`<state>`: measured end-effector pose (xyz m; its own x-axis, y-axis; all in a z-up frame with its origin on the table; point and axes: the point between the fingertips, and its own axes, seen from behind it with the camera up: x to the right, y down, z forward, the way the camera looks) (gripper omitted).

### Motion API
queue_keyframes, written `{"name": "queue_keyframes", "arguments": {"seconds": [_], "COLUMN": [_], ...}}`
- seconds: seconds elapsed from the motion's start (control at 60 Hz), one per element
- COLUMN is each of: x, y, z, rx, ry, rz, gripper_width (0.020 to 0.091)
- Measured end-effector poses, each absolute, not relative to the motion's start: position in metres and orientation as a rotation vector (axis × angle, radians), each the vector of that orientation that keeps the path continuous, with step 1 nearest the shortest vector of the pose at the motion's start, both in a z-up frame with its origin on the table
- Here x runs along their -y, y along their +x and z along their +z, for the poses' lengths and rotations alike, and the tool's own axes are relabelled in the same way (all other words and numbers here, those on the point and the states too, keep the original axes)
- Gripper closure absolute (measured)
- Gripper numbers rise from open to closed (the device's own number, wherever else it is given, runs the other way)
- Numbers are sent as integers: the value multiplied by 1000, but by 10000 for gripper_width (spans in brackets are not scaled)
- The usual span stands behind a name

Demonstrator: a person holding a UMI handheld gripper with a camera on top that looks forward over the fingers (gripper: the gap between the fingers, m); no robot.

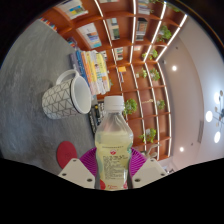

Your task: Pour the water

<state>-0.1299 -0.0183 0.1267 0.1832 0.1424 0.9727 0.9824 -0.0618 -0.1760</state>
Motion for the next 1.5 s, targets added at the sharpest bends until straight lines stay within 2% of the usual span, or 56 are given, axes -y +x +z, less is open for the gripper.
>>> {"name": "queue_keyframes", "arguments": {"seconds": [0.5, 0.75, 0.983, 1.067, 1.183, 1.367, 1.5], "x": [-25, -24, -5, -5, -3, -5, -8], "y": [-157, -157, -137, -130, -122, -112, -125], "z": [163, 167, 170, 177, 166, 145, 132], "rx": [1644, 1566, 1052, 796, 459, 159, 113], "ry": [-859, -912, -1430, -1555, -1683, -1727, -1703], "rz": [-1584, -1525, -921, -637, -284, 143, 228], "gripper_width": [737, 736, 736, 735, 735, 735, 737]}}
